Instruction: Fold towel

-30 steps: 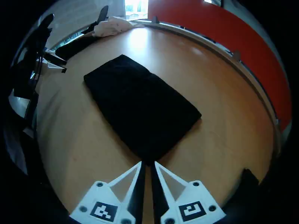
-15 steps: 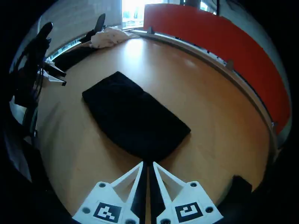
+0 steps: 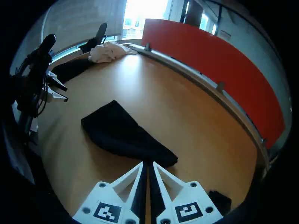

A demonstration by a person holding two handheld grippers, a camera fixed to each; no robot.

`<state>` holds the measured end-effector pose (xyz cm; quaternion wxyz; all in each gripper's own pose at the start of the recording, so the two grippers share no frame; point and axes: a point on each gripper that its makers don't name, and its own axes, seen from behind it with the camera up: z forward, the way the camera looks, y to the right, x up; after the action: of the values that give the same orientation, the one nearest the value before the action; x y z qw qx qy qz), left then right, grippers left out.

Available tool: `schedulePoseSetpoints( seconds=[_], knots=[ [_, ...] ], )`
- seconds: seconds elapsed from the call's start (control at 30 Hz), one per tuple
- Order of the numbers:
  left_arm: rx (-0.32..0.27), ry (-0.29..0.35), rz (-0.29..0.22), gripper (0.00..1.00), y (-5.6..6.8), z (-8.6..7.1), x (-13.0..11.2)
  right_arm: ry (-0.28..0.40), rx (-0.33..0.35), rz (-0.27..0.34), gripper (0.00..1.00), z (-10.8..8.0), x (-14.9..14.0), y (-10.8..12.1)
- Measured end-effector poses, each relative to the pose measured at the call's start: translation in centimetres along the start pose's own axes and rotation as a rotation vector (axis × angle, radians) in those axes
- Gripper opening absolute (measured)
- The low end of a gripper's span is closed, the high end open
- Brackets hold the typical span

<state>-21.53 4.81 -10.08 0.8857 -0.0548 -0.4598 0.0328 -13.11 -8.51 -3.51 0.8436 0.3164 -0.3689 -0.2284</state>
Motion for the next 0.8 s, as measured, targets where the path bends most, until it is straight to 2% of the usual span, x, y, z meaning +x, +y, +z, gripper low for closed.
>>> schedulePoseSetpoints(
  seconds=[0.4, 0.6, 0.8],
  knots=[
    [-0.006, 0.004, -0.003, 0.85, 0.5, 0.0, 0.3, 0.016, -0.04, -0.026, 0.05, -2.4, 0.9, 2.1],
    [-0.007, 0.004, -0.004, 0.85, 0.7, 0.0, 0.3, 0.016, -0.031, -0.04, 0.05, -2.1, 1.0, 1.8],
    [-0.007, 0.008, -0.01, 0.85, 0.7, -0.2, 0.4, 0.03, 0.0, -0.057, 0.05, -1.3, 2.0, 0.5]
  ],
)
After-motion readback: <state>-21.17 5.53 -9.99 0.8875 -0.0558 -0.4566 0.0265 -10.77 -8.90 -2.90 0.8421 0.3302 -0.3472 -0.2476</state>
